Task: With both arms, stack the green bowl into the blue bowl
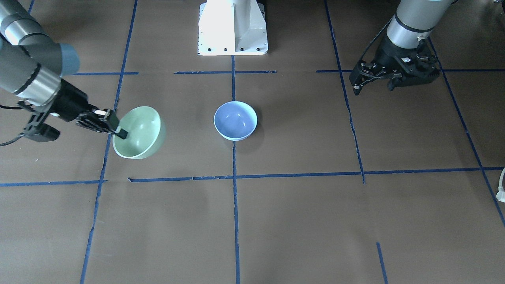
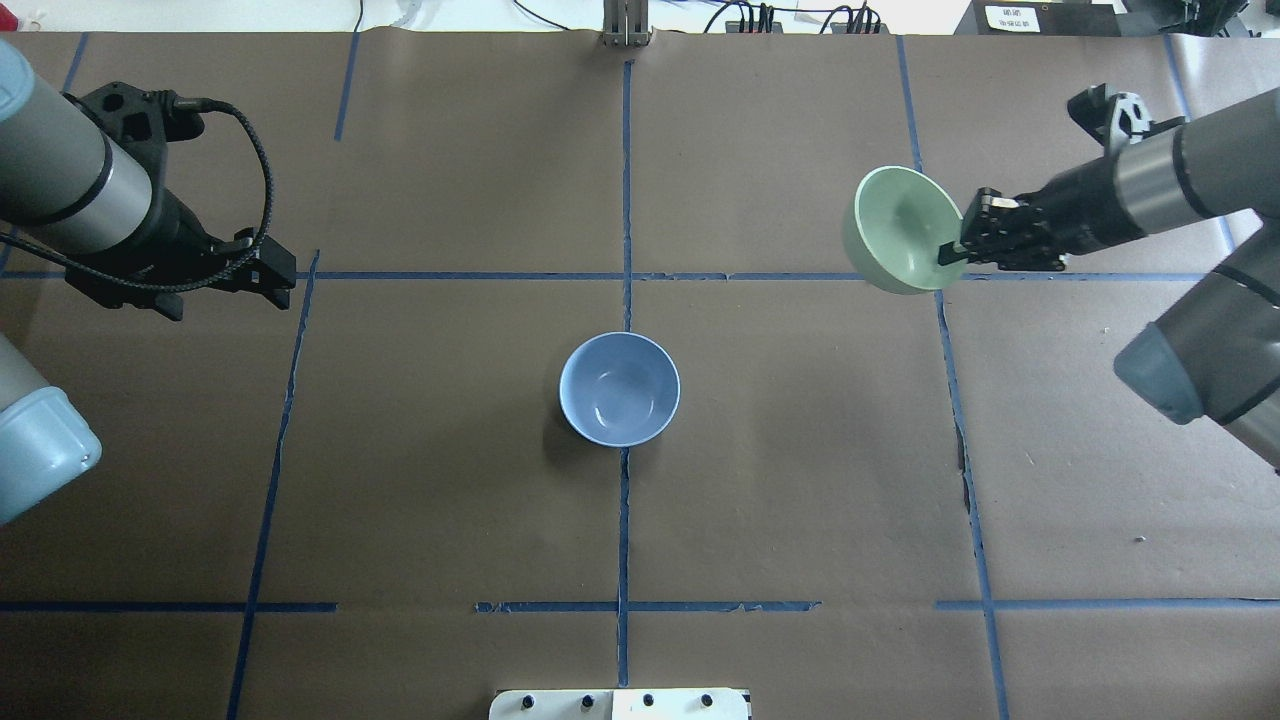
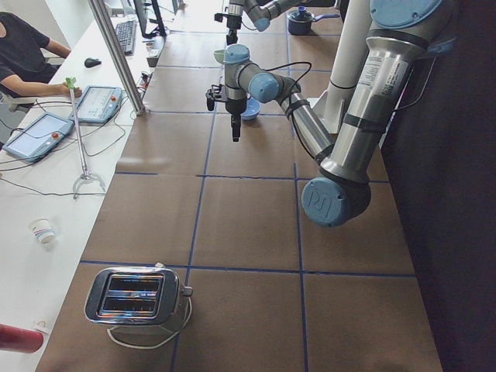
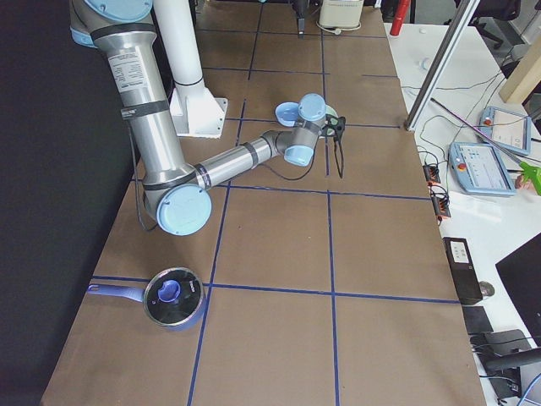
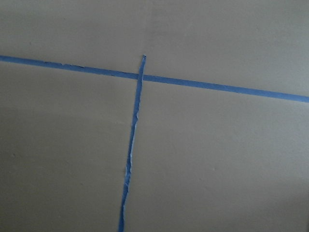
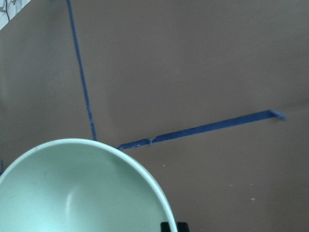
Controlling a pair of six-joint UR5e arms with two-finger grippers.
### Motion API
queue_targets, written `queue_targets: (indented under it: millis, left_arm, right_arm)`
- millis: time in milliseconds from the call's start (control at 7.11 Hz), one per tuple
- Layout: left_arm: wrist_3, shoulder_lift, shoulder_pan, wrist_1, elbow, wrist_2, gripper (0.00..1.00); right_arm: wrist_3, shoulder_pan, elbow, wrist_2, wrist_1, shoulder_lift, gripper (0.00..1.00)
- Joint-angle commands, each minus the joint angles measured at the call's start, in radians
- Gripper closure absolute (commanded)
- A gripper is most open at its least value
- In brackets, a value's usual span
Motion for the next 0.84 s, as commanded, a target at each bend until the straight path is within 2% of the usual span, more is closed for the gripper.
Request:
queue_targets:
  millis: [0,281,562,703]
  left_arm:
    - [0.074,0.023,-0.064,-0.004,0.038,-0.001,0.00]
    - [0.261,0.073,-0.151,-0.002,0.059,-0.019,0.00]
    - [0.403,0.090,-0.236,-0.002,0.103,-0.090,0.00]
    - [0.410,0.090,-0.241,-0.002,0.117,-0.092,0.00]
  right_arm:
    - [0.075,-0.178,-0.001,-0.189,-0.025,0.112,1.00]
    - [0.077,-0.318,-0.009,-0.359,-0.041,0.151,1.00]
    - [0.078,-0.351,-0.008,-0.379,-0.042,0.145,0.99]
    - [0.078,-0.352,0.000,-0.392,-0.086,0.146,0.98]
